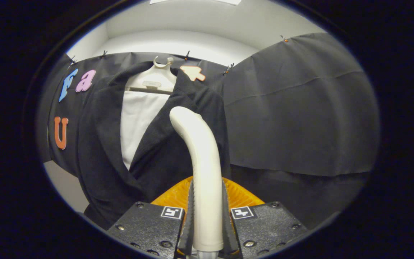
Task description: Iron the clothes twice with a garment steamer, once on the left side and once on the right side.
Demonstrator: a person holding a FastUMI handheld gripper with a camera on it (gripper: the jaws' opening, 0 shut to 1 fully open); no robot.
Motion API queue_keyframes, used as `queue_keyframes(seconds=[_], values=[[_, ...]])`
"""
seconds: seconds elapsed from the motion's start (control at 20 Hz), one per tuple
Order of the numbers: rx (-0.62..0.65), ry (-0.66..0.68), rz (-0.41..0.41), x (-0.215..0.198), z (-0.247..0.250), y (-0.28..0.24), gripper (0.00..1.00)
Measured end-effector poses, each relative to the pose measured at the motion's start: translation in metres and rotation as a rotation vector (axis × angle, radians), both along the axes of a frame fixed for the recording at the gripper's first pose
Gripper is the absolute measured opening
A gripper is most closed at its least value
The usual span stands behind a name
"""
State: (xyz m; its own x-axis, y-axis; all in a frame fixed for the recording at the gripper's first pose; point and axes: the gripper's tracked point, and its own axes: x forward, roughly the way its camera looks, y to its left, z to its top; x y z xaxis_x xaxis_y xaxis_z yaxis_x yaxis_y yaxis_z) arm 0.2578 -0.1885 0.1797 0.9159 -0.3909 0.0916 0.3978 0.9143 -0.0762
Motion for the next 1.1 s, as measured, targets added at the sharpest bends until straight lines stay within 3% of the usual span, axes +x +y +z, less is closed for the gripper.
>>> queue_keyframes(seconds=[0.75,1.1], values=[[0.076,0.222,-0.034,-0.023,-0.133,0.002,0.36],[0.138,0.256,-0.029,-0.034,-0.147,0.006,0.36]])
